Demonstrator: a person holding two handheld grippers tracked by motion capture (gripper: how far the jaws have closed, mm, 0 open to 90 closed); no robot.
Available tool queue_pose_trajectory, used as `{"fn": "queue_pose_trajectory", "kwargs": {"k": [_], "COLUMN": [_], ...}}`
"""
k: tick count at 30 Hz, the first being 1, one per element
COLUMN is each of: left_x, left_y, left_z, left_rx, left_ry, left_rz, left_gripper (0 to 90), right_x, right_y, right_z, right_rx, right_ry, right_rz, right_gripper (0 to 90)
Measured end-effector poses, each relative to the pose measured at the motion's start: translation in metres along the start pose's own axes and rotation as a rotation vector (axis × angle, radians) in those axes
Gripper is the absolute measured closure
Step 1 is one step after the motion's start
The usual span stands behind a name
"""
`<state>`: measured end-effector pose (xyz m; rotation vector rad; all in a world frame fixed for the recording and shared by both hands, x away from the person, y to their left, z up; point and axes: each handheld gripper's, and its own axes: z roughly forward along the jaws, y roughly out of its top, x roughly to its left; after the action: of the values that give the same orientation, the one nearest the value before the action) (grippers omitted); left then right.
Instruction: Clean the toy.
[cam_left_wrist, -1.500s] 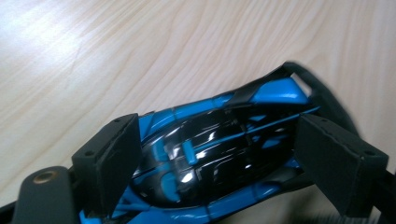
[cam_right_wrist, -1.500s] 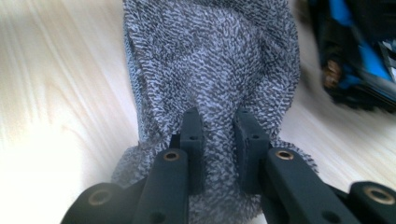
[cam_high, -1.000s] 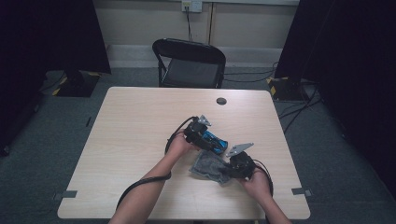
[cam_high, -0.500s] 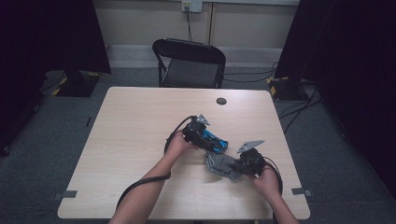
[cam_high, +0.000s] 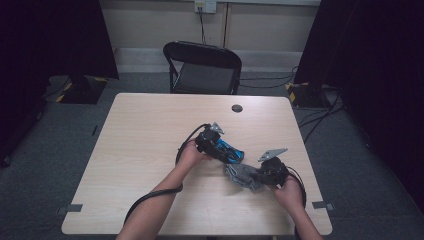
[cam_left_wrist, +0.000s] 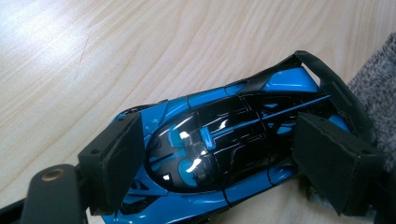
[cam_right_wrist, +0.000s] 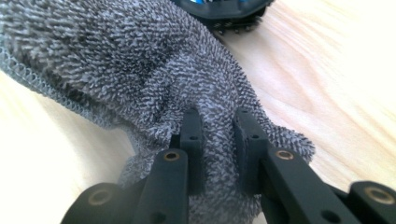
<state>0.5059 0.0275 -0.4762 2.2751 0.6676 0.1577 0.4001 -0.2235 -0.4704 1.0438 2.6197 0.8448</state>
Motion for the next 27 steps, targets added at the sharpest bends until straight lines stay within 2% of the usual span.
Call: {"fn": "queue_pose_trajectory", "kwargs": {"k": [7, 11, 20, 27], "left_x": [0.0, 0.0, 0.0, 0.0], "left_y": [0.001, 0.002, 0.002, 0.002], "left_z": [0.0, 0.0, 0.0, 0.0], "left_rx": [0.008, 0.019, 0.018, 0.023], "left_ry": [0.0, 0.0, 0.0, -0.002], "left_rz": [0.002, 0.002, 0.001, 0.002], "left_gripper": [17.3, 17.3, 17.2, 17.2], "right_x": [-0.008, -0.016, -0.022, -0.032], "right_y": [-0.003, -0.004, -0.003, -0.006], "right_z": [-0.003, -0.005, -0.005, -0.005], "right_rx": [0.009, 0.019, 0.045, 0.03], "right_ry": [-0.036, -0.075, -0.156, -0.174], "right_rz": [0.011, 0.019, 0.001, 0.047], "right_gripper": [76.2, 76.1, 76.0, 76.0]}}
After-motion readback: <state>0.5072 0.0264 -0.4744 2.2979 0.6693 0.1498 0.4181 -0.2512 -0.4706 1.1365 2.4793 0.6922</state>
